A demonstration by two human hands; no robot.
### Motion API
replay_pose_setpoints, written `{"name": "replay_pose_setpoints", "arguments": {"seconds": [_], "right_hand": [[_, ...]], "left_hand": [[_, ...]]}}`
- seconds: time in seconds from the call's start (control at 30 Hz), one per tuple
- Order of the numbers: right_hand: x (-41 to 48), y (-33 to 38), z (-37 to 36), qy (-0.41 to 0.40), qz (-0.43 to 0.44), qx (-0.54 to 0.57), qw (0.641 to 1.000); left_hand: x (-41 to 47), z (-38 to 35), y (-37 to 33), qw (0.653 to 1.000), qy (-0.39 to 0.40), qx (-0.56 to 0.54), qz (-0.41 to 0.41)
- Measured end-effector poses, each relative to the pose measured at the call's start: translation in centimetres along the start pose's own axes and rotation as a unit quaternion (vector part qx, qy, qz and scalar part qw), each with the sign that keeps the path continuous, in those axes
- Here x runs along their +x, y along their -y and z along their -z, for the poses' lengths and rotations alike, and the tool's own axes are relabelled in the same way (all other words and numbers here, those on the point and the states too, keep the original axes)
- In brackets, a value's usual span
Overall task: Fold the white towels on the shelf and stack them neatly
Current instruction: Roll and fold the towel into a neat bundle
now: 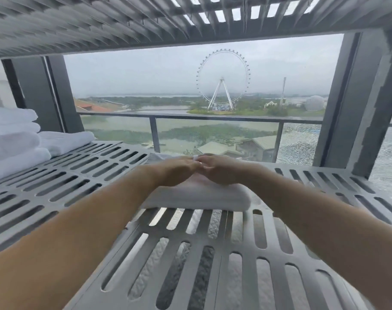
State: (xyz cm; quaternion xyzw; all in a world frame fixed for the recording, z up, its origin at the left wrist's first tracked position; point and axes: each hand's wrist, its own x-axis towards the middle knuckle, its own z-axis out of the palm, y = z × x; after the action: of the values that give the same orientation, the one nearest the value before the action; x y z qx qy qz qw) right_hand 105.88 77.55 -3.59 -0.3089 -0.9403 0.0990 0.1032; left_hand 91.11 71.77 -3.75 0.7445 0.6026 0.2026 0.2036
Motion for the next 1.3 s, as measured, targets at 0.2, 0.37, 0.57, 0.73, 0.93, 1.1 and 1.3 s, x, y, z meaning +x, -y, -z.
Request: {"name": "replay_pose_setpoints", "arguments": {"seconds": [0.2,0.37,0.57,0.73,0.93,1.1,1.3], "right_hand": [[1.4,-2.2,-3.0,-0.018,-0.062,-0.036,0.997],[1.2,-2.2,-2.8,-0.039,-0.052,-0.002,0.998],[-2.4,-1.0,-1.7,-0.207,0.039,0.088,0.974],[-5.7,0.4,-1.5,-0.091,0.117,-0.034,0.988],[-5.7,2.5,-2.2,-0.06,0.063,-0.191,0.978],[-5.4,4.9,-4.2,-0.129,0.021,-0.209,0.969],[-5.5,8.6,-4.6,-0.181,0.049,-0.183,0.965]], "left_hand": [[2.7,-0.6,3.9,0.967,-0.059,0.179,0.171],[2.9,-0.6,3.8,0.973,-0.081,0.15,0.158],[-3.0,-1.3,1.5,0.951,-0.286,0.081,-0.09],[-8.0,-1.6,1.9,0.94,-0.099,0.308,-0.107],[-7.9,-2.4,0.9,0.888,-0.151,0.434,0.029],[-9.7,-2.1,0.5,0.859,-0.231,0.457,0.015],[-14.1,-1.3,1.0,0.858,-0.273,0.436,0.014]]}}
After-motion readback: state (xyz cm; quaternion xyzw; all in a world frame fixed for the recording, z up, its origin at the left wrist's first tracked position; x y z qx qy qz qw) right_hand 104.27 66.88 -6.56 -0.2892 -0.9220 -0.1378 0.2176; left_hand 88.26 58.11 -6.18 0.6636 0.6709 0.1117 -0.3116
